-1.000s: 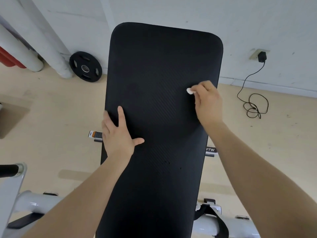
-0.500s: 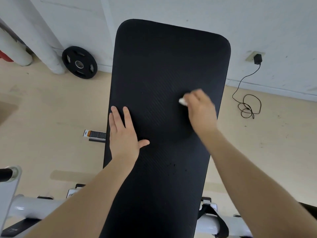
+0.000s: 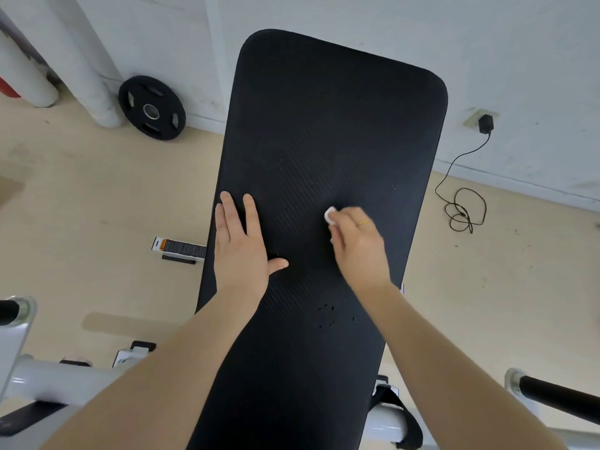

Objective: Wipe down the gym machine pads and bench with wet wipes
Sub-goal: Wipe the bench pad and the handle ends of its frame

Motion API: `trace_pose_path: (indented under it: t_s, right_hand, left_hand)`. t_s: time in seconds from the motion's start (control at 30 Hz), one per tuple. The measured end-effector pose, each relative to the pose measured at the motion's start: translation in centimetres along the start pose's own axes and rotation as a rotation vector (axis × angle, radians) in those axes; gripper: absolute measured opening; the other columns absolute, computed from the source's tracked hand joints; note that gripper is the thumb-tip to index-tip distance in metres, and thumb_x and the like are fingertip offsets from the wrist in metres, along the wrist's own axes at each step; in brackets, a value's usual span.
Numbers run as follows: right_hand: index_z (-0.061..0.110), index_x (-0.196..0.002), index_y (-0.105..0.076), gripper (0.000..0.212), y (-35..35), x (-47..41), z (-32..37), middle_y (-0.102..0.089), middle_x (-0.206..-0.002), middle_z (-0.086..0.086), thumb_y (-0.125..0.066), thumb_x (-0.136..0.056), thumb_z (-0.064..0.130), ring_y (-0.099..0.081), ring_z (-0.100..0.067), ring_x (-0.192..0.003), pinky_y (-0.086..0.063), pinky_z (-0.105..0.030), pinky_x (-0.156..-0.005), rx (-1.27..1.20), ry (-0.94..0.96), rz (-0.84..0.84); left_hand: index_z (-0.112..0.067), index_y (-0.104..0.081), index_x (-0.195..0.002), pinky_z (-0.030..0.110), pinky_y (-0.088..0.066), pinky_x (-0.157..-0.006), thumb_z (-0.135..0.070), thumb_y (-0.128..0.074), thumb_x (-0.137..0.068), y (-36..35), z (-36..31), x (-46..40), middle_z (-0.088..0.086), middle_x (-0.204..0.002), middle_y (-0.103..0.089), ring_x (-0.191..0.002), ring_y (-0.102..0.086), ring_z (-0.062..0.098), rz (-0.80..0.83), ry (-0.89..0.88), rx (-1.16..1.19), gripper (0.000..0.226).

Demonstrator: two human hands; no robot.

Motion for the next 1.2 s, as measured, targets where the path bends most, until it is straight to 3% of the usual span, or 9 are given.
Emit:
trace_pose_path:
  t_s: [0.17, 0.27, 0.37, 0.47, 0.57, 0.7, 0.77, 1.07, 1.2]
  right_hand:
    - [0.002, -0.093, -0.065, 0.031, -0.9, 1.3, 1.3, -0.061, -0.085, -0.014, -0.071, -0.066, -0.013, -0.06, -0.03, -0.069, -0.054, -0.031, -0.051, 0.082, 0.103, 0.152]
    - [0.002, -0.093, -0.064, 0.028, 0.0, -4.0, 0.6, -0.058, -0.086, -0.019, -0.063, -0.068, -0.011, -0.058, -0.036, -0.07, -0.049, -0.033, -0.054, 0.118, 0.064, 0.053]
    - [0.001, -0.098, -0.064, 0.025, 1.4, -9.3, -1.0, -0.058, -0.098, -0.02, -0.052, -0.079, -0.009, -0.057, -0.037, -0.081, -0.049, -0.037, -0.067, 0.106, -0.116, -0.107]
    - [0.001, -0.094, -0.064, 0.023, 1.0, -9.6, -0.8, -0.059, -0.098, -0.018, -0.05, -0.079, -0.009, -0.059, -0.036, -0.08, -0.051, -0.041, -0.069, 0.058, -0.126, -0.109]
    - [0.003, -0.084, -0.064, 0.022, -0.8, -4.1, 1.5, -0.06, -0.083, -0.015, -0.051, -0.07, -0.007, -0.058, -0.032, -0.066, -0.052, -0.035, -0.056, 0.013, 0.053, 0.013]
    - [0.002, -0.09, -0.067, 0.034, -3.2, 3.7, 3.9, -0.063, -0.086, -0.014, -0.068, -0.061, -0.015, -0.061, -0.026, -0.068, -0.054, -0.031, -0.047, 0.047, 0.197, 0.267]
    - [0.003, -0.09, -0.065, 0.033, -3.2, 3.0, 3.9, -0.061, -0.085, -0.014, -0.066, -0.062, -0.014, -0.06, -0.026, -0.067, -0.053, -0.032, -0.045, 0.055, 0.262, 0.301]
    - [0.0, -0.09, -0.064, 0.023, -0.8, -11.9, 2.2, -0.06, -0.094, -0.018, -0.056, -0.074, -0.014, -0.059, -0.033, -0.076, -0.051, -0.036, -0.063, 0.105, 0.0, -0.052]
    - [0.004, -0.081, -0.064, 0.031, -2.8, -5.4, 4.8, -0.061, -0.085, -0.014, -0.065, -0.058, -0.017, -0.058, -0.029, -0.066, -0.048, -0.029, -0.054, 0.094, 0.148, 0.09]
  left_hand:
    - [-0.012, 0.013, -0.147, 0.037, -0.008, -0.116, -0.048, -0.069, -0.075, -0.1, 0.3, -0.1, 0.018, -0.154, 0.018, -0.144, 0.008, 0.034, -0.003, -0.014, 0.012, 0.115]
    - [-0.012, 0.014, -0.147, 0.035, -0.006, -0.116, -0.051, -0.067, -0.075, -0.1, 0.5, -0.1, 0.019, -0.154, 0.018, -0.144, 0.009, 0.033, -0.009, -0.023, -0.008, 0.115]
    - [-0.012, 0.014, -0.147, 0.036, -0.008, -0.116, -0.052, -0.066, -0.075, -0.1, 0.5, -0.1, 0.019, -0.154, 0.017, -0.144, 0.008, 0.033, -0.012, -0.03, -0.007, 0.114]
    - [-0.012, 0.014, -0.147, 0.036, -0.009, -0.116, -0.051, -0.066, -0.075, -0.1, 0.5, -0.1, 0.018, -0.154, 0.017, -0.144, 0.008, 0.033, -0.006, -0.025, 0.01, 0.115]
    - [-0.012, 0.015, -0.147, 0.034, -0.008, -0.116, -0.052, -0.067, -0.075, 0.0, 0.4, 0.0, 0.019, -0.154, 0.018, -0.144, 0.007, 0.033, 0.003, -0.024, 0.006, 0.116]
    - [-0.013, 0.016, -0.147, 0.036, -0.009, -0.116, -0.051, -0.068, -0.076, 0.4, 0.5, 0.0, 0.018, -0.154, 0.019, -0.144, 0.008, 0.033, 0.028, -0.021, 0.021, 0.116]
    - [-0.013, 0.017, -0.147, 0.035, -0.008, -0.116, -0.053, -0.066, -0.076, 0.3, 0.6, -0.1, 0.017, -0.154, 0.02, -0.144, 0.009, 0.032, 0.033, -0.025, 0.015, 0.116]
    - [-0.014, 0.017, -0.147, 0.033, -0.004, -0.116, -0.059, -0.062, -0.076, -0.1, 0.9, -0.3, 0.017, -0.154, 0.019, -0.144, 0.01, 0.031, -0.004, -0.045, -0.008, 0.115]
    - [-0.013, 0.015, -0.147, 0.033, -0.006, -0.117, -0.057, -0.063, -0.076, 0.4, 0.9, 0.0, 0.018, -0.154, 0.018, -0.144, 0.009, 0.032, 0.029, -0.067, -0.009, 0.114]
Point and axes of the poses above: each hand's wrist, its own x-axis away from the middle knuckle, its own y-axis out of the back of the hand, z = x × y, the point moved 5 cm from there along -x, towards the middle knuckle
